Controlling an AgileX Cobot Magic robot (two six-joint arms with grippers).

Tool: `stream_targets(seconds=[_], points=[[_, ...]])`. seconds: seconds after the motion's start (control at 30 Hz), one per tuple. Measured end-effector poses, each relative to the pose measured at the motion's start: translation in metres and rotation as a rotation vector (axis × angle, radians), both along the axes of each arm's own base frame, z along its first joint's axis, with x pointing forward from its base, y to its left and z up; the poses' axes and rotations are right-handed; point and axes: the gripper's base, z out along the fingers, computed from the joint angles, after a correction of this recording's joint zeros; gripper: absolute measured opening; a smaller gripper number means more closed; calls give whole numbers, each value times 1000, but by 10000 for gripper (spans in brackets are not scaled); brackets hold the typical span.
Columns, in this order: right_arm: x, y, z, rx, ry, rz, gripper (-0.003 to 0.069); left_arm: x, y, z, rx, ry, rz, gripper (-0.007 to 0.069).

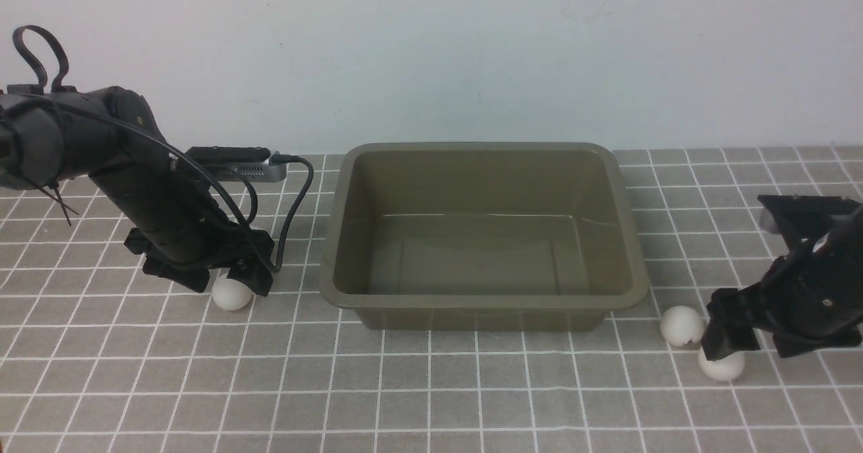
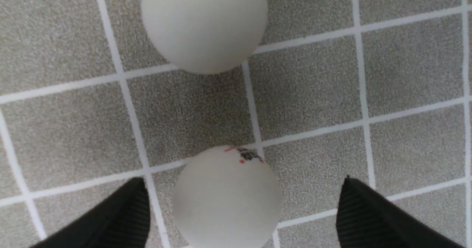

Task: Put the table tennis balls into the box on the grey coffee tablecloth.
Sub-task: 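Reach for and grasp a ping pong ball on the table beside the basket, then drop the ball into the bin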

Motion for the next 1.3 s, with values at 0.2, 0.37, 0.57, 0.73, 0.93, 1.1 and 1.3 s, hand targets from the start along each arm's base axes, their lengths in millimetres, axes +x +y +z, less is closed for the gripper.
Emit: stream_targets(seconds=[0.2,0.37,0.57,0.73,0.93,1.1,1.3], points=[[3,1,-9,9,24,1,615,0,0,-13,-4,50,13,605],[6,3,-20,36,49,-23,461,0,0,-18,-1,73,13,462],[-4,3,-9,24,97,2,363,-1,-1,-9,-5,118,-7,352],[-20,14,59,104,-87,-14,363,-3,-6,42,-28,83,-41,351],[4,64,129,188,-381,159,363,-4,-71,102,-159,-140,-199,351],[40,106,125,199,-366,272,363,-4,-125,90,-180,-180,-343,351],[73,130,98,191,-189,289,503,4,-154,64,-160,-79,-372,497]])
